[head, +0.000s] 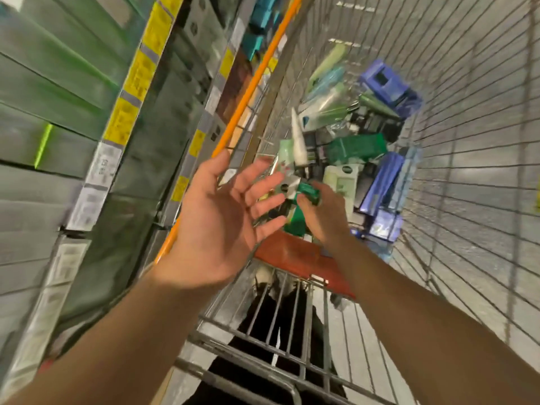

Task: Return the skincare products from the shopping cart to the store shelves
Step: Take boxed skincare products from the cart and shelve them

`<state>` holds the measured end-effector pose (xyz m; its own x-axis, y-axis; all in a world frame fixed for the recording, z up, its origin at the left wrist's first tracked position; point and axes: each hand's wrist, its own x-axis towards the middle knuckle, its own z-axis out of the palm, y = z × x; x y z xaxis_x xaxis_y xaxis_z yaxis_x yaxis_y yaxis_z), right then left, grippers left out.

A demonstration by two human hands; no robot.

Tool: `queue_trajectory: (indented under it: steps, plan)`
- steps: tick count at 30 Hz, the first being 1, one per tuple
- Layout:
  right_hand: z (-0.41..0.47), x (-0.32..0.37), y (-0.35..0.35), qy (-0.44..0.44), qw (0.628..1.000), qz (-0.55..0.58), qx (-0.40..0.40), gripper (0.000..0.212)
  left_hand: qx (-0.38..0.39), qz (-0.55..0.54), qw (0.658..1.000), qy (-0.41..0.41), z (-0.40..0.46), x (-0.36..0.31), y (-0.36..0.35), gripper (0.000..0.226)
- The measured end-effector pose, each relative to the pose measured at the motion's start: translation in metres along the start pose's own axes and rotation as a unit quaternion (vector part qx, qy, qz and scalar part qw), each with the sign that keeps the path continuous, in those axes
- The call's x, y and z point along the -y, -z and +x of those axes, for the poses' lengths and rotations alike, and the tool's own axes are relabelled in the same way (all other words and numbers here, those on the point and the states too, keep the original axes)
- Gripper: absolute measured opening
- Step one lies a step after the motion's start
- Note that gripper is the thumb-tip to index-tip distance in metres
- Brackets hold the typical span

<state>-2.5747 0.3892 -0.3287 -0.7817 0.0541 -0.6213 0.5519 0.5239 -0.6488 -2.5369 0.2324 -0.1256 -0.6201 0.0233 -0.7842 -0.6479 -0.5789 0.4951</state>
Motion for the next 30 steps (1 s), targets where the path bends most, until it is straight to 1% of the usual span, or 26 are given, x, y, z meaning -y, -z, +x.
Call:
queue_trajectory:
  steps: [4, 6, 9, 10, 12, 14, 17, 20, 22, 24, 26, 28, 30]
  plan:
    - [0.036, -0.006, -0.028, -0.017, 0.995, -0.102, -0.017, 0.071, -0.031, 0.019, 0.999, -0.001, 0.009, 0.004, 0.008, 0.073]
    - [0.050, -0.010, -0.040, -0.017, 0.991, -0.127, -0.034, 0.077, -0.041, 0.027, 0.999, -0.002, 0.012, 0.005, 0.009, 0.069]
    - [0.064, -0.010, -0.049, -0.042, 0.986, -0.154, -0.049, 0.087, -0.049, 0.033, 0.998, 0.002, 0.016, 0.005, 0.009, 0.069]
    - [0.066, -0.008, -0.049, -0.051, 0.984, -0.160, -0.052, 0.088, -0.048, 0.039, 0.998, 0.002, 0.017, 0.005, 0.008, 0.069]
    - [0.069, -0.006, -0.046, -0.066, 0.984, -0.153, -0.059, 0.084, -0.048, 0.049, 0.998, 0.002, 0.019, 0.006, 0.008, 0.064]
    - [0.063, -0.004, -0.038, -0.073, 0.990, -0.112, -0.048, 0.074, -0.053, 0.059, 0.997, 0.004, 0.020, 0.007, 0.008, 0.063]
    - [0.039, 0.001, -0.019, -0.052, 0.997, 0.019, -0.057, 0.053, -0.053, 0.058, 0.997, 0.011, 0.018, 0.008, 0.002, 0.066]
    - [0.010, 0.023, 0.006, -0.027, 0.984, 0.161, -0.077, 0.040, -0.061, 0.068, 0.996, 0.016, 0.014, 0.007, -0.006, 0.054]
    - [-0.008, 0.045, 0.025, -0.015, 0.970, 0.235, -0.065, 0.031, -0.074, 0.079, 0.994, 0.013, 0.010, 0.005, -0.010, 0.048]
    - [-0.028, 0.068, 0.047, 0.016, 0.959, 0.278, -0.045, 0.026, -0.091, 0.085, 0.992, -0.013, 0.004, 0.000, -0.018, 0.040]
    - [-0.048, 0.091, 0.068, 0.054, 0.950, 0.307, -0.026, 0.025, -0.116, 0.106, 0.986, -0.053, -0.004, -0.007, -0.028, 0.030]
    - [-0.069, 0.114, 0.085, 0.081, 0.940, 0.332, -0.005, 0.025, -0.139, 0.133, 0.977, -0.093, -0.017, -0.016, -0.038, 0.026]
    - [-0.091, 0.137, 0.100, 0.116, 0.930, 0.348, 0.012, 0.023, -0.140, 0.157, 0.968, -0.136, -0.031, -0.023, -0.044, 0.022]
